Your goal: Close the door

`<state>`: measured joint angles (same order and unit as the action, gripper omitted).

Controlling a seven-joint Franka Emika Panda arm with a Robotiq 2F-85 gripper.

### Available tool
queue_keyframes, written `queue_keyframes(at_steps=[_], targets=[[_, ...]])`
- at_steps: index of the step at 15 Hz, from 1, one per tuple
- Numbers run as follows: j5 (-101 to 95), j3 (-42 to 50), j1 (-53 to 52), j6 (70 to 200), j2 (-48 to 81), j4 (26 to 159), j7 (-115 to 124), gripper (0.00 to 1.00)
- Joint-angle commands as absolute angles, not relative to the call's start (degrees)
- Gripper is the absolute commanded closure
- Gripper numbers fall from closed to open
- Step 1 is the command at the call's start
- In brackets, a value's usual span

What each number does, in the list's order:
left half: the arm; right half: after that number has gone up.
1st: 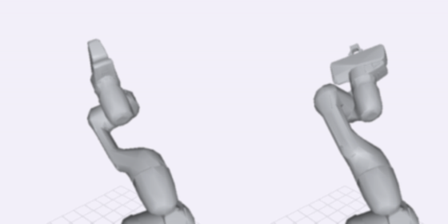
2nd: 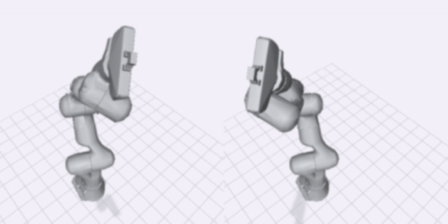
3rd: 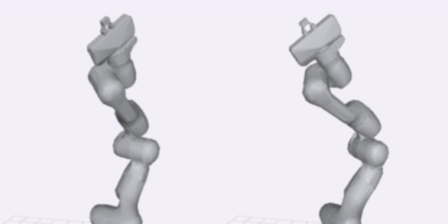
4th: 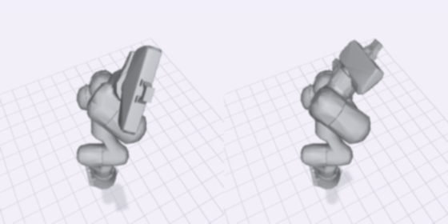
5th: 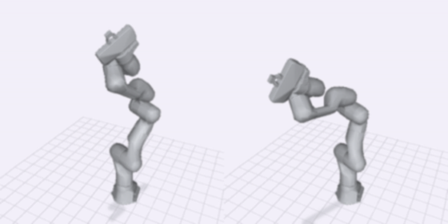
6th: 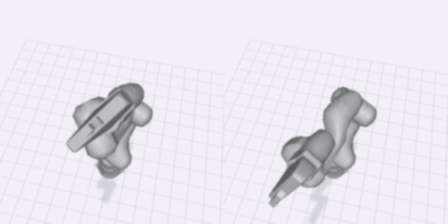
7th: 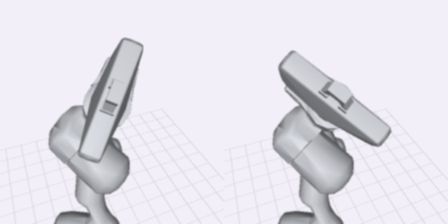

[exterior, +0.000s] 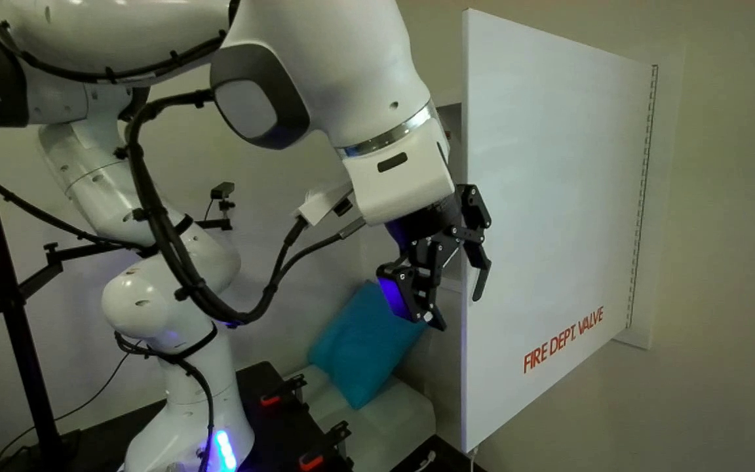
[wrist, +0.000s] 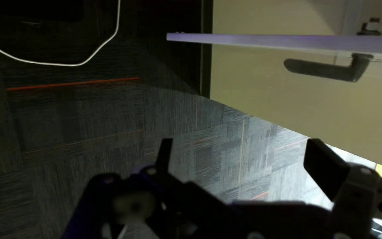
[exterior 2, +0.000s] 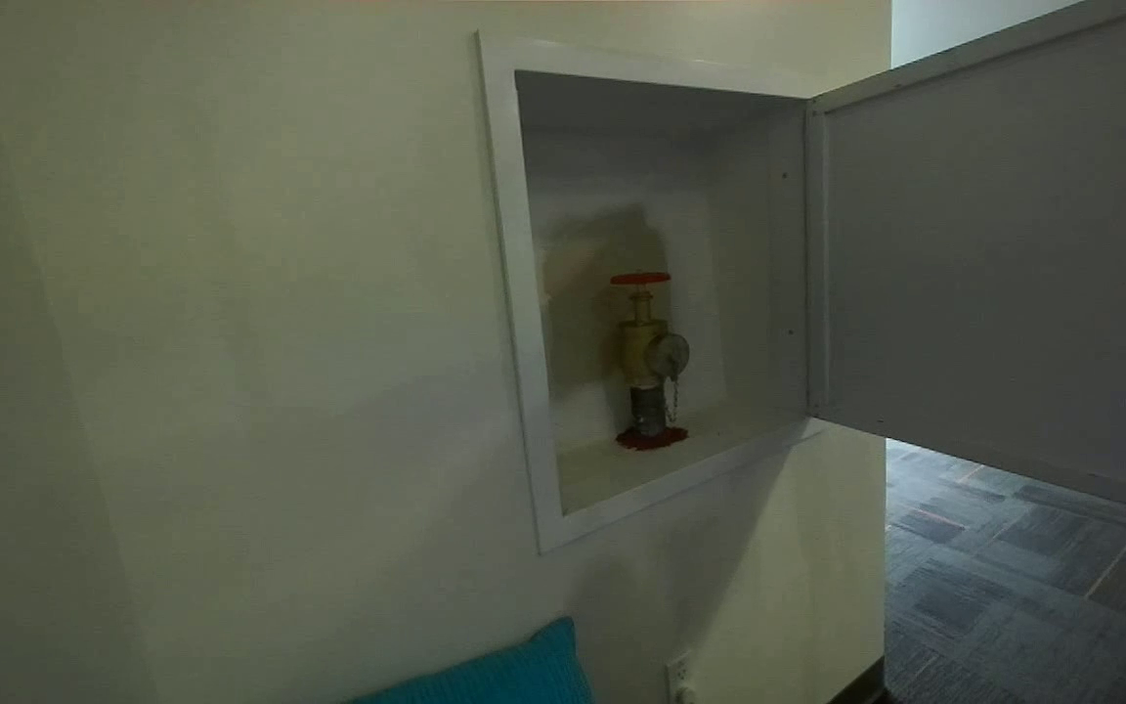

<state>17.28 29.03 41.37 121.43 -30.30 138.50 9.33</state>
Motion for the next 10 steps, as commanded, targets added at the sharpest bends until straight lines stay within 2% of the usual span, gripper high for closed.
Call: queue_keyframes(at_steps=[1, 8, 9, 10], targets=[[23.6, 32.6, 38.1, 119.4, -26.6, 132.7, 5.8, 0.00], [32.6, 40.6, 29.0, 113.4, -23.7, 126.5, -1.3, 0.00], [33.3, 41.7, 27.8, 112.7, -23.4, 126.0, -1.6, 0.25], [34.2, 42.7, 26.6, 111.8, -23.1, 125.4, -2.4, 0.26]])
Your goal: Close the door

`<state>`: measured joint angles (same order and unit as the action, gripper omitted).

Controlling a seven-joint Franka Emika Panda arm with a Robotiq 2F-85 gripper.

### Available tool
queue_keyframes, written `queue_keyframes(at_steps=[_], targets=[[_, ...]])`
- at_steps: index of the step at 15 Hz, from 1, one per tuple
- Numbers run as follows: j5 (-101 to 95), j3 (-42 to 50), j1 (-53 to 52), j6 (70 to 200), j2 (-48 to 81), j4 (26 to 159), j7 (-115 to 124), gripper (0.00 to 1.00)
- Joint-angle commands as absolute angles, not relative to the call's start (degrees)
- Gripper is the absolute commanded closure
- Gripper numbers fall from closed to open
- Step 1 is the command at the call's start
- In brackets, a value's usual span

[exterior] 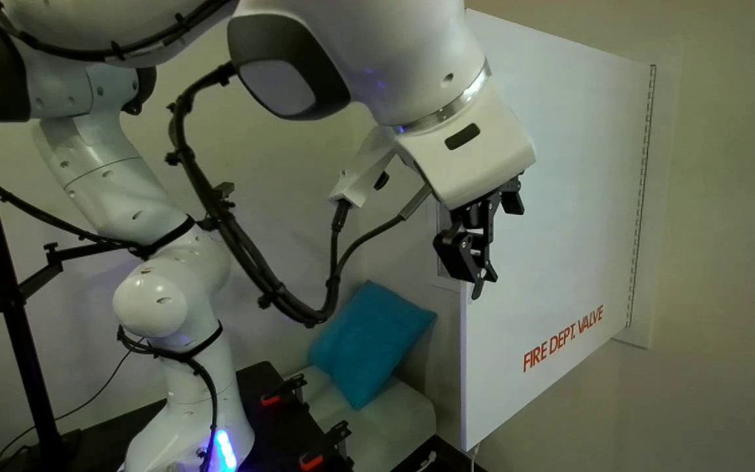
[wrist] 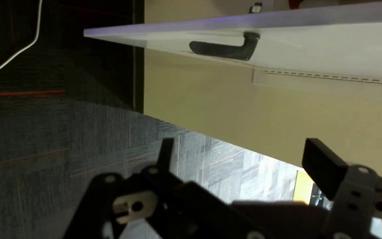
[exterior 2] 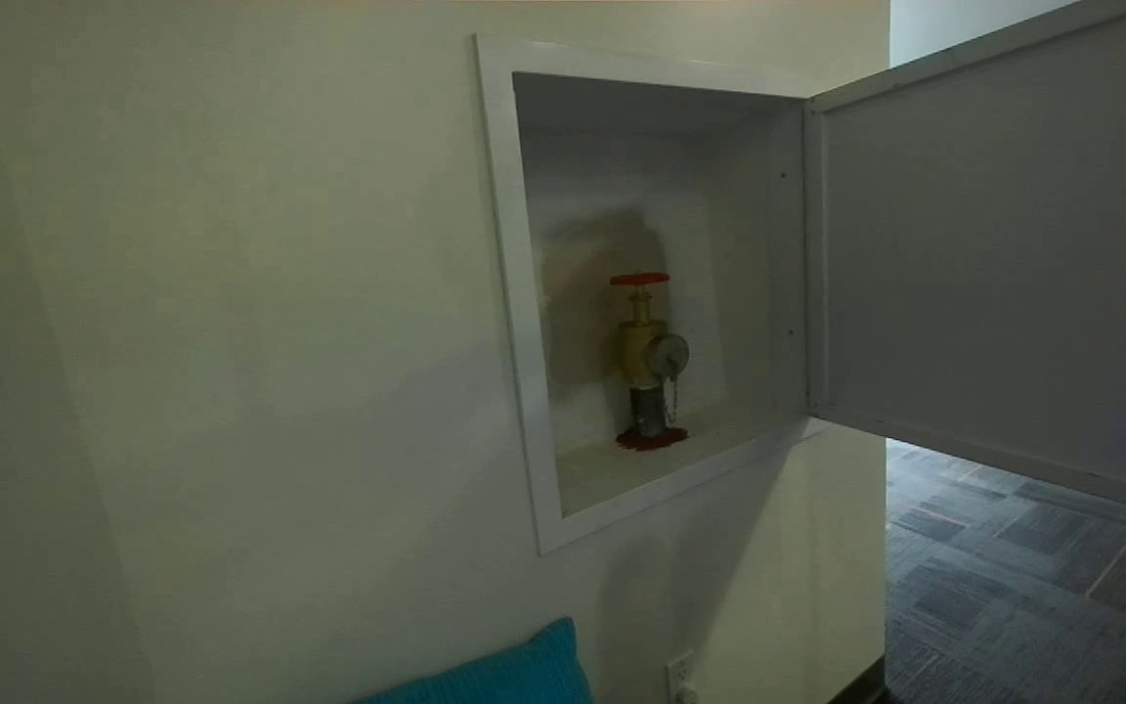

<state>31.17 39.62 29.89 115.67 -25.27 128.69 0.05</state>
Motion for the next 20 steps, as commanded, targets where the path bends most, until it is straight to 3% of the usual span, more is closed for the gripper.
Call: queue_keyframes(at_steps=[1, 9, 11, 20], targets=[[35.0, 43.5, 25.6, 111.2, -22.6, 125.0, -2.9, 0.34], [44.6, 46.6, 20.5, 107.9, -18.1, 123.3, -5.7, 0.96], [46.9, 46.6, 20.1, 105.2, -16.8, 122.8, -6.8, 1.00], [49.7, 47.5, 21.7, 85.4, -7.4, 116.7, -4.7, 1.00]])
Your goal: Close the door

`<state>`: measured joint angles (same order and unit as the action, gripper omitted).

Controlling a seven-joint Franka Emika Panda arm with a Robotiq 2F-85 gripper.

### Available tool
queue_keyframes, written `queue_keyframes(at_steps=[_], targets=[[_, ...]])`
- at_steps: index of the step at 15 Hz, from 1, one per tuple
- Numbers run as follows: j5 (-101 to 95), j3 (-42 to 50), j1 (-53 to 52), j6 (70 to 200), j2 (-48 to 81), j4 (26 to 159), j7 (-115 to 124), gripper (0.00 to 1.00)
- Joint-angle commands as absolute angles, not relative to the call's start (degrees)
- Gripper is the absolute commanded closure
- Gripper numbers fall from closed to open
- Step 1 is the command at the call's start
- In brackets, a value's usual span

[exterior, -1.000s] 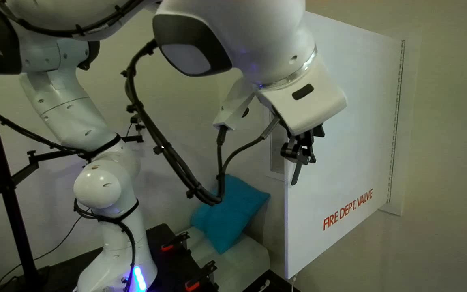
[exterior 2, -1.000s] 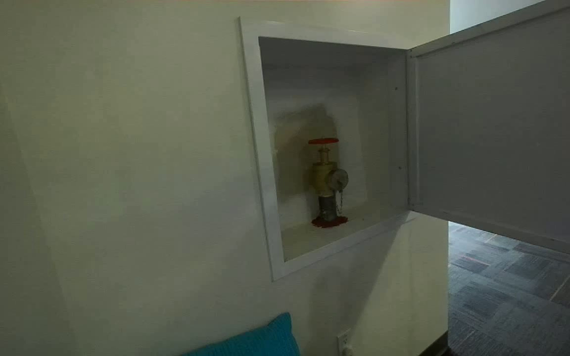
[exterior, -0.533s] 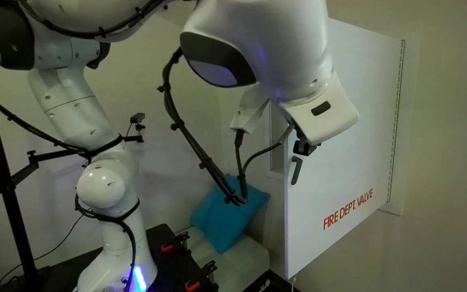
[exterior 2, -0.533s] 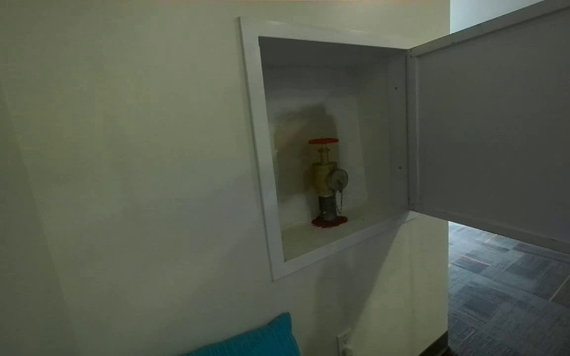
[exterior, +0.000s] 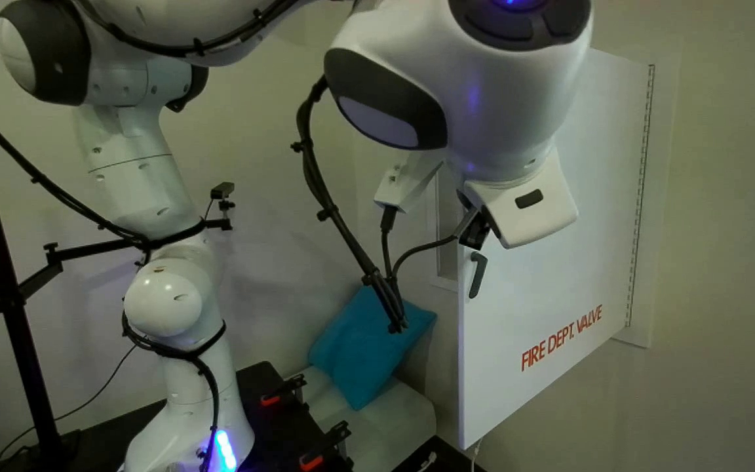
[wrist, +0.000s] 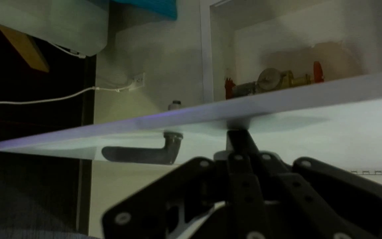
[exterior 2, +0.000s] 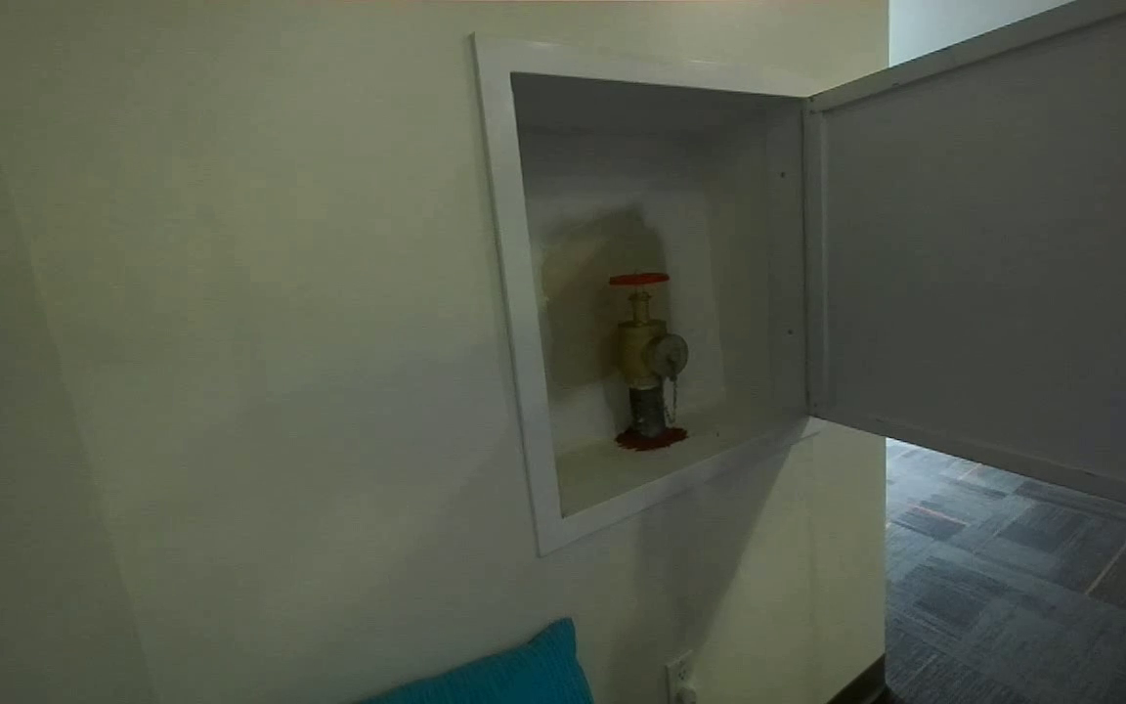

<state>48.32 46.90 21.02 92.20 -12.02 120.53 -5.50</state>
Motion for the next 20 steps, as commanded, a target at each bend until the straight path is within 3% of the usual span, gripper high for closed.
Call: queue_keyframes(at_steps=[1, 7, 20], targets=[[49.8, 47.7, 21.9, 82.9, -6.2, 115.8, -5.0, 1.00], [48.7, 45.0, 22.1, 75.8, -3.7, 115.0, -8.4, 1.00], [46.7, 26.2, 21.1, 93.4, -13.6, 127.4, -19.6, 1.00]])
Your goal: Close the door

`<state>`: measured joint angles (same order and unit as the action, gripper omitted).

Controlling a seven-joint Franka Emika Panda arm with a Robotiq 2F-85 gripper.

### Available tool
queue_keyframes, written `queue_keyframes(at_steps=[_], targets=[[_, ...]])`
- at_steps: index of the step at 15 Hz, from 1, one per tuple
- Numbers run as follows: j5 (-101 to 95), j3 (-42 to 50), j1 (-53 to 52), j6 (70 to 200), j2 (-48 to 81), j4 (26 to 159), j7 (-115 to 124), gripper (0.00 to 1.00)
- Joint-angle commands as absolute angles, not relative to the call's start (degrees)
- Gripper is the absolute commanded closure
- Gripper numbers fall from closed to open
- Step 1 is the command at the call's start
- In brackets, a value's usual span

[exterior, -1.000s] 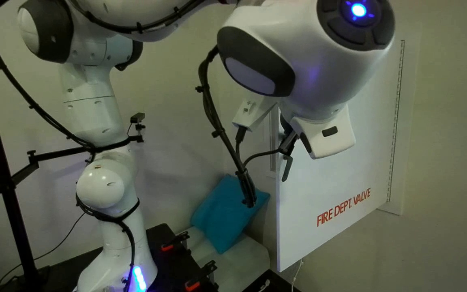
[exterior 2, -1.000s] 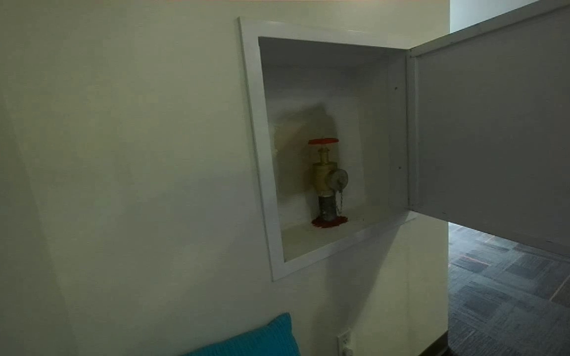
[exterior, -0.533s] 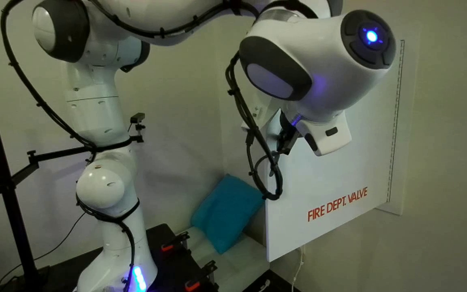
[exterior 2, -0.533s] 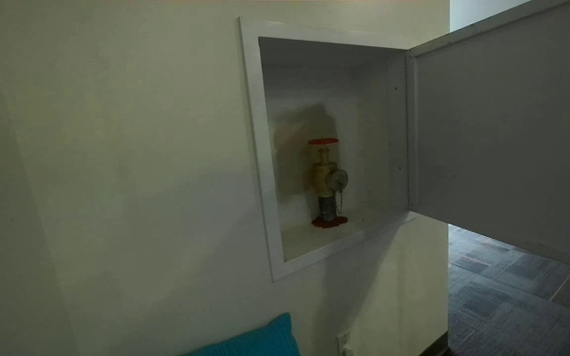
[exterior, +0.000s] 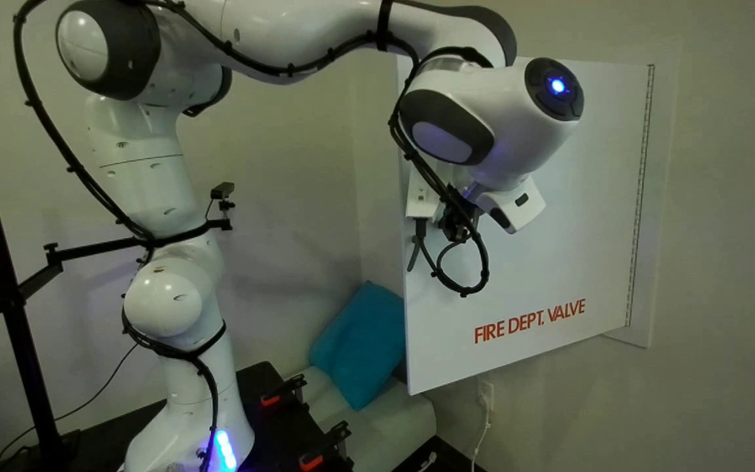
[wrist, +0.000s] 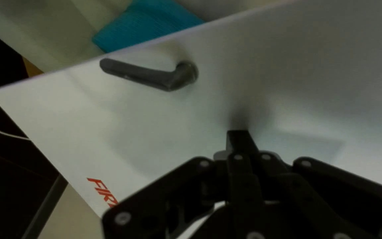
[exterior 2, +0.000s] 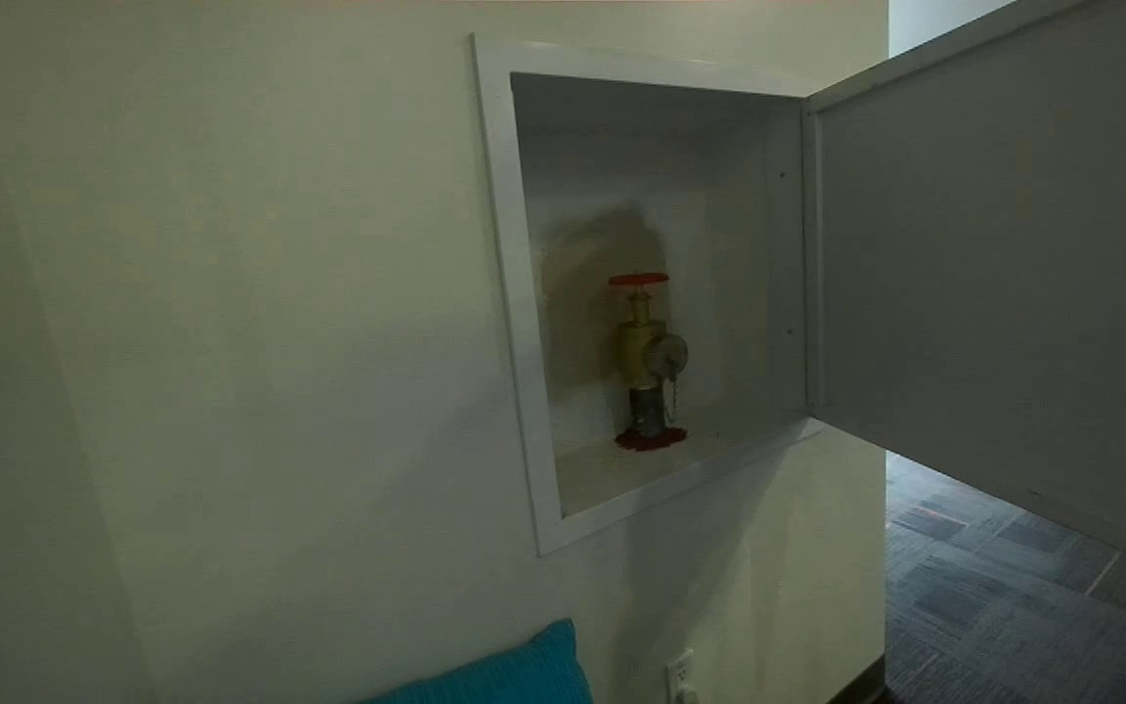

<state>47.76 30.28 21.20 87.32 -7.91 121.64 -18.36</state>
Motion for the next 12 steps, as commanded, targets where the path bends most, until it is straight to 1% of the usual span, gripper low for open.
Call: queue_keyframes(at_steps=[1, 2, 3, 5, 12], targets=[[46.1, 24.6, 20.9, 96.0, -15.4, 129.3, -19.9, 1.00], [44.8, 23.0, 20.9, 98.9, -17.1, 131.1, -19.5, 1.00], [46.8, 25.0, 21.4, 93.9, -11.6, 126.0, -19.2, 0.99], [45.7, 23.3, 20.8, 96.9, -14.0, 128.5, -19.1, 0.99], [46.4, 23.3, 20.3, 97.3, -15.4, 129.6, -20.2, 1.00]])
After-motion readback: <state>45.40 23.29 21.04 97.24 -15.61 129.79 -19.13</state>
